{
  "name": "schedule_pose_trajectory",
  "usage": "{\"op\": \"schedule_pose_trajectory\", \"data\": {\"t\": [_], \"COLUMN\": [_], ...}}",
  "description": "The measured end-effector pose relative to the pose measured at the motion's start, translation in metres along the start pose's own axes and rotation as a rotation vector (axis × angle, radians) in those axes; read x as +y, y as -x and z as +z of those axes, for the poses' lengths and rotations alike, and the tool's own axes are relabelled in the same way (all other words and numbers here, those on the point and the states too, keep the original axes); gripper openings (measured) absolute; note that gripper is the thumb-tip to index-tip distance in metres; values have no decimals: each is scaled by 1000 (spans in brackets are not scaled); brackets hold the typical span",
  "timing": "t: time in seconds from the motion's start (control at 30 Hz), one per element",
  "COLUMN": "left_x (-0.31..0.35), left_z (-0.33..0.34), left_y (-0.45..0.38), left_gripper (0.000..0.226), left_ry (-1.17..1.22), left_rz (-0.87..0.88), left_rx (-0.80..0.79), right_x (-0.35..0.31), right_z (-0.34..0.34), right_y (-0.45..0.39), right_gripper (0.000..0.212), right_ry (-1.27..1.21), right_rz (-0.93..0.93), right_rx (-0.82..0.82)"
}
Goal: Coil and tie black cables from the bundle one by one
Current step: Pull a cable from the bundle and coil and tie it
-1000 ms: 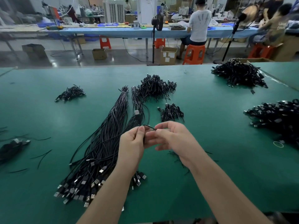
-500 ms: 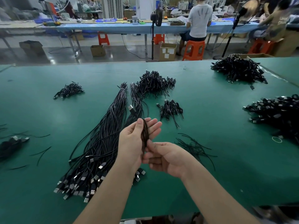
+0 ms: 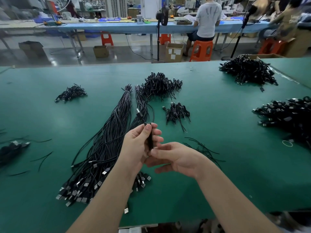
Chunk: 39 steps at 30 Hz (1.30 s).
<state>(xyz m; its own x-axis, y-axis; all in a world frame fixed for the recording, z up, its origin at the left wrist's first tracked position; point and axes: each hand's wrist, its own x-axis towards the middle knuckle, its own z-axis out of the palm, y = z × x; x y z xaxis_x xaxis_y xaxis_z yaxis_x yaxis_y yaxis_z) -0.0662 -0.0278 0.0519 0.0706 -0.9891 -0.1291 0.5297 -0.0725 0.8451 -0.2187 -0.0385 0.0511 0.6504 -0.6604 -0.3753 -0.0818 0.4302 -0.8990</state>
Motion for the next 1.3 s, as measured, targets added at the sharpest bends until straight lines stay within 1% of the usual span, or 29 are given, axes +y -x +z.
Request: {"op": "schedule_pose_trajectory", "data": {"t": [0.07, 0.13, 0.2, 0.27, 0.33, 0.47, 0.57, 0.63, 0.77, 0.83, 1.03, 1.3], "left_x": [0, -2, -4, -6, -7, -6, -6, -6, -8, -10, -13, -14], "left_z": [-2, -1, 2, 6, 8, 5, 3, 5, 9, 10, 7, 3], "left_y": [0, 1, 2, 3, 3, 2, 2, 2, 2, 2, 3, 0], "left_gripper": [18, 18, 19, 19, 20, 22, 23, 22, 22, 21, 20, 21], "left_ry": [7, -9, -32, -68, -130, -297, -360, -335, -107, -69, -159, -175], "left_rz": [-12, -20, -36, -35, -25, 24, 40, 20, -62, -72, -85, -123], "left_rx": [-6, -9, -5, -4, -3, 4, 22, 34, 13, -3, -63, -82], "right_x": [-1, 0, 2, 6, 9, 11, 12, 12, 13, 13, 12, 17], "right_z": [2, 3, 3, 5, 6, 3, 1, 2, 3, 2, 0, -5], "right_y": [-3, -8, -14, -19, -23, -23, -22, -22, -25, -25, -23, -23], "right_gripper": [69, 72, 57, 35, 23, 22, 23, 22, 19, 14, 19, 13], "right_ry": [-19, -111, -153, -90, -55, -45, 9, -3, -79, -43, 53, 138], "right_rz": [-23, -53, -94, -136, -166, -202, -198, -196, -150, -156, -169, -165], "right_rx": [33, 68, 78, 155, 240, 323, 345, 337, 298, 319, 386, 388]}}
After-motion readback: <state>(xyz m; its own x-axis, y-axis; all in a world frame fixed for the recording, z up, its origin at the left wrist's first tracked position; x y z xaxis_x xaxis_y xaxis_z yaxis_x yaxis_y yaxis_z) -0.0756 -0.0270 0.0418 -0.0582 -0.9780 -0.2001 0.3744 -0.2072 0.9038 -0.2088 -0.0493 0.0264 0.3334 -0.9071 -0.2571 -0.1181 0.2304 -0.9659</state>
